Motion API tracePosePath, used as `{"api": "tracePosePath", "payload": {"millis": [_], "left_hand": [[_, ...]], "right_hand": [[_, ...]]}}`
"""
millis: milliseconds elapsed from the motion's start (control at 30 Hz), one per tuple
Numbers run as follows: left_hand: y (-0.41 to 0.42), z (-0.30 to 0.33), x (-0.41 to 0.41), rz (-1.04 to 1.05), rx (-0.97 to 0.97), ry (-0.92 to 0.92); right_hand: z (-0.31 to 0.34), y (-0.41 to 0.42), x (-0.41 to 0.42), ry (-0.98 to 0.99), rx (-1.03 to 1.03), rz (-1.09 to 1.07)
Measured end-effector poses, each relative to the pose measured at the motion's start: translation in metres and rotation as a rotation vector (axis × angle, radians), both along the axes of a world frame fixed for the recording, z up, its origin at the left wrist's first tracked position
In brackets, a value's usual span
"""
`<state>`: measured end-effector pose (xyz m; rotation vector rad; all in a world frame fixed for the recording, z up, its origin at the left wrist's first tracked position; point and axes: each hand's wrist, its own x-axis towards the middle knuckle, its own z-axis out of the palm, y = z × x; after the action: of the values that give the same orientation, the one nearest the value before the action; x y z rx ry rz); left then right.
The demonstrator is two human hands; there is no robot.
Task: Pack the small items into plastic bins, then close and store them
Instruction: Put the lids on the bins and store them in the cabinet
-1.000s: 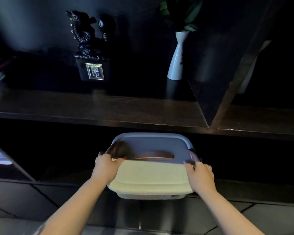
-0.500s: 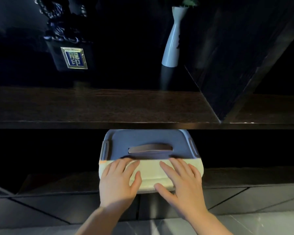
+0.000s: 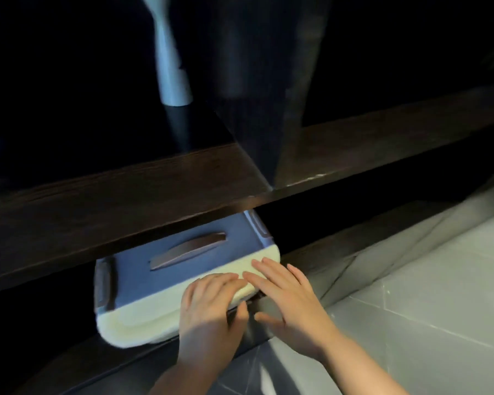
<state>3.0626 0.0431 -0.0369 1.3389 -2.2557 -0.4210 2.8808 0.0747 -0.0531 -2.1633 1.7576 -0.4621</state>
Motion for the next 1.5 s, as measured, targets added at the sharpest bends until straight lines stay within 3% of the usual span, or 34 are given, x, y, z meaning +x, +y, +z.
{"api": "tracePosePath", "payload": {"millis": [167, 300, 467, 733, 900, 1267, 1500], "left_hand": [[0.005, 0.013, -0.108, -0.234, 0.127, 0.169], [0.036, 0.016, -0.212, -0.527, 0.126, 0.088], [0.099, 0.024, -0.342, -0.772, 0.145, 0.052], [0.181, 0.027, -0.507, -0.916, 0.234, 0.082], [0.198, 0.027, -0.576, -0.955, 0.250, 0.021], [0.166, 0.018, -0.795, -1.000, 0.245, 0.002], [0.146, 0.045, -0.952, -1.119, 0.159, -0.005]], "right_hand": [[0.001, 0.079, -0.094, -0.044, 0.064, -0.558], [0.011, 0.164, -0.170, -0.058, 0.074, -0.976], [0.032, 0.262, -0.248, 0.017, 0.023, -1.271], [0.056, 0.371, -0.368, 0.146, -0.004, -1.488], [0.059, 0.405, -0.426, 0.097, 0.033, -1.577], [0.037, 0.371, -0.629, 0.076, 0.097, -1.651], [0.061, 0.338, -0.767, 0.126, 0.049, -1.678]]}}
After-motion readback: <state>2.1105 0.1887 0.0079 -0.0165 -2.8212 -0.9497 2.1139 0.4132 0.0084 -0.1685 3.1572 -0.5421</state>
